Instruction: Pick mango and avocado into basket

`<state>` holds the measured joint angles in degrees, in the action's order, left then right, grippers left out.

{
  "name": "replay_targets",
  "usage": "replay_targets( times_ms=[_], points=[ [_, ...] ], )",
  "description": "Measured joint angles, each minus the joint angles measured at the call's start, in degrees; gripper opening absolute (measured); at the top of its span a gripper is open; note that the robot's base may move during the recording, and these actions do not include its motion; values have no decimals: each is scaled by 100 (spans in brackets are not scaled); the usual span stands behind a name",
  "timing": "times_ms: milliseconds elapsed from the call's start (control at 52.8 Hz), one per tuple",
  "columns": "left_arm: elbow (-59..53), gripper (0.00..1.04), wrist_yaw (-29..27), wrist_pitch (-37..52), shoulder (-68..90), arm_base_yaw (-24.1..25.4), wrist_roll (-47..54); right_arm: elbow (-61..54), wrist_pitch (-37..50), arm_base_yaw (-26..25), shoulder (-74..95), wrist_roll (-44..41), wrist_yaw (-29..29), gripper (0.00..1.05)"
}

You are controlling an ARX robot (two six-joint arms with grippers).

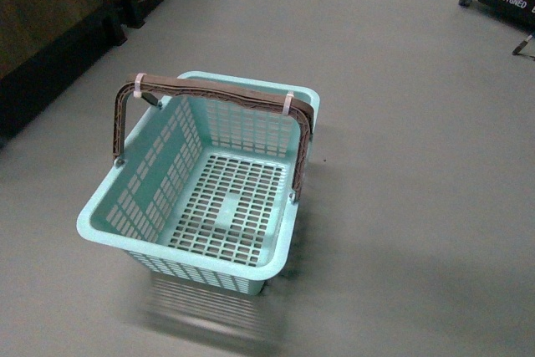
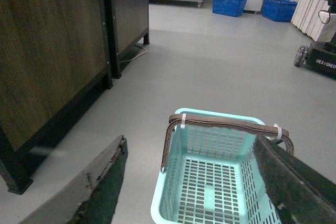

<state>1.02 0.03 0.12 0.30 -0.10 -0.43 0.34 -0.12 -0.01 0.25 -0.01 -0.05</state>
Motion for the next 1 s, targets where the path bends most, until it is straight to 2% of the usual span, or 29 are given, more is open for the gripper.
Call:
replay_targets(
  times_ms=[95, 171, 626, 682, 720, 758, 853, 1005],
  points=[
    [0, 99, 0, 0, 2, 0, 7, 0, 0, 0, 0, 0, 0, 97],
    [0, 97, 0, 0, 0, 0, 7, 0, 0, 0, 0, 0, 0, 97],
    [0, 97, 0, 0, 0, 0, 7, 0, 0, 0, 0, 0, 0, 97],
    [72, 97, -382, -269, 114, -131, -52, 0, 0, 0, 0, 0, 0, 97],
    [221, 97, -1016, -656, 468, -280, -227, 0, 0, 0, 0, 0, 0, 97],
    [304, 97, -1241, -787, 855, -332, -442, 0, 0, 0, 0, 0, 0, 97],
    [474, 97, -1093, -603, 1989, -315, -1211, 0, 0, 0, 0, 0, -2, 97],
    [1086, 97, -422, 680, 4433, -273, -3012, 0, 0, 0, 0, 0, 0, 97]
  ],
)
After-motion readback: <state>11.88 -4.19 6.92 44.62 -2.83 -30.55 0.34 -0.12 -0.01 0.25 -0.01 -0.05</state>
